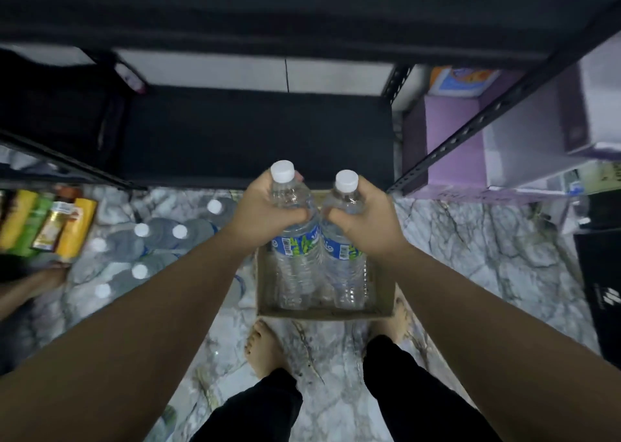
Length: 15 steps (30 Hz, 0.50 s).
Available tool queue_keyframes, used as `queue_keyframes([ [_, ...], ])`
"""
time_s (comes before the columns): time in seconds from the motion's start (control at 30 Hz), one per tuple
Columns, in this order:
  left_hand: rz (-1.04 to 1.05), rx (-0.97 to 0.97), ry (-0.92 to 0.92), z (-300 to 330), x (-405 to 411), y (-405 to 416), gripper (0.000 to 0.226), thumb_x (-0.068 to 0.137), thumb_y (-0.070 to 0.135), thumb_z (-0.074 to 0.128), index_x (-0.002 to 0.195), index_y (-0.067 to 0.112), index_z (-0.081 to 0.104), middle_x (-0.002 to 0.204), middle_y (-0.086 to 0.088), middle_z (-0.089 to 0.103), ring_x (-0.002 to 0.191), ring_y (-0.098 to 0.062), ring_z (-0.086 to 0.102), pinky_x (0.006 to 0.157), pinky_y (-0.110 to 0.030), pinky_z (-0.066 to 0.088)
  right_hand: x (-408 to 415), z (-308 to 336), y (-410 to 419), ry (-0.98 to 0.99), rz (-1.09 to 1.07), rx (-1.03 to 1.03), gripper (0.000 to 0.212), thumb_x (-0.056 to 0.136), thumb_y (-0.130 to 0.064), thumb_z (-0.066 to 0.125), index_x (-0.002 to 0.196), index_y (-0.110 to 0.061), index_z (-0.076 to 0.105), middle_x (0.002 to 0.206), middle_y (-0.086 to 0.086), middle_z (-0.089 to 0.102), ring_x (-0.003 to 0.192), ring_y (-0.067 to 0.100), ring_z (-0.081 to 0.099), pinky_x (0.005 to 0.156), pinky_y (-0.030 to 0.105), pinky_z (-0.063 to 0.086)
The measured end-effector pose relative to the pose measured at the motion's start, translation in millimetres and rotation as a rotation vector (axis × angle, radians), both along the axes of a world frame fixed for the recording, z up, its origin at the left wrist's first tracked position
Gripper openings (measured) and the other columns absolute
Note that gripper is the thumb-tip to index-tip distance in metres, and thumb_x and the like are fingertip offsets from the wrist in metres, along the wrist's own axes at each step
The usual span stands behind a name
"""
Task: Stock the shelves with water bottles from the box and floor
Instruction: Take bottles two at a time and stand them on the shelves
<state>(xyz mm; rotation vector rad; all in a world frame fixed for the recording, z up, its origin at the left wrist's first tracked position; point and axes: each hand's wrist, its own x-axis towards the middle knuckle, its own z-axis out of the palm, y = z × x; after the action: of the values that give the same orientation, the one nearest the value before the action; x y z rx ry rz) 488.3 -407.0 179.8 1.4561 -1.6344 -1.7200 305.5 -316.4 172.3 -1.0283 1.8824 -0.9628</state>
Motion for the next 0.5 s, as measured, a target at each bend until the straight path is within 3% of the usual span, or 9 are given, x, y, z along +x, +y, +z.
queue_keyframes([
  [0.13, -0.002, -0.086, 0.045, 116, 6, -5, 0.05, 0.073, -0.011, 0.082, 0.113, 0.013, 0.065, 0.084, 0.006, 0.074, 0.075, -0.007, 0.07, 0.074, -0.024, 0.056, 8, 116, -5, 0.017, 0.004, -0.048, 0.02, 0.071, -0.026, 0.076, 0.089, -0.022, 0.068, 0.086, -0.006, 0.074, 0.083, 0.012, 0.071, 0.083, 0.042, 0.059],
  [0.33, -0.01, -0.202, 0.106, 270, 23, 1, 0.056, 0.07, -0.006, 0.089, 0.116, 0.016, 0.066, 0.101, -0.01, 0.077, 0.088, -0.016, 0.074, 0.09, -0.042, 0.061, 22, 270, 6, 0.056, 0.01, -0.191, 0.018, 0.075, -0.015, 0.08, 0.087, -0.022, 0.068, 0.084, -0.007, 0.074, 0.083, 0.014, 0.07, 0.082, 0.041, 0.058],
  [0.5, -0.05, -0.316, 0.148, 376, 37, 3, 0.056, 0.066, 0.001, 0.092, 0.112, 0.021, 0.068, 0.102, -0.009, 0.078, 0.09, -0.018, 0.075, 0.091, -0.049, 0.061, 30, 370, 13, 0.076, 0.034, -0.302, 0.023, 0.076, -0.015, 0.083, 0.085, -0.025, 0.065, 0.084, -0.006, 0.074, 0.081, 0.015, 0.07, 0.077, 0.037, 0.058],
])
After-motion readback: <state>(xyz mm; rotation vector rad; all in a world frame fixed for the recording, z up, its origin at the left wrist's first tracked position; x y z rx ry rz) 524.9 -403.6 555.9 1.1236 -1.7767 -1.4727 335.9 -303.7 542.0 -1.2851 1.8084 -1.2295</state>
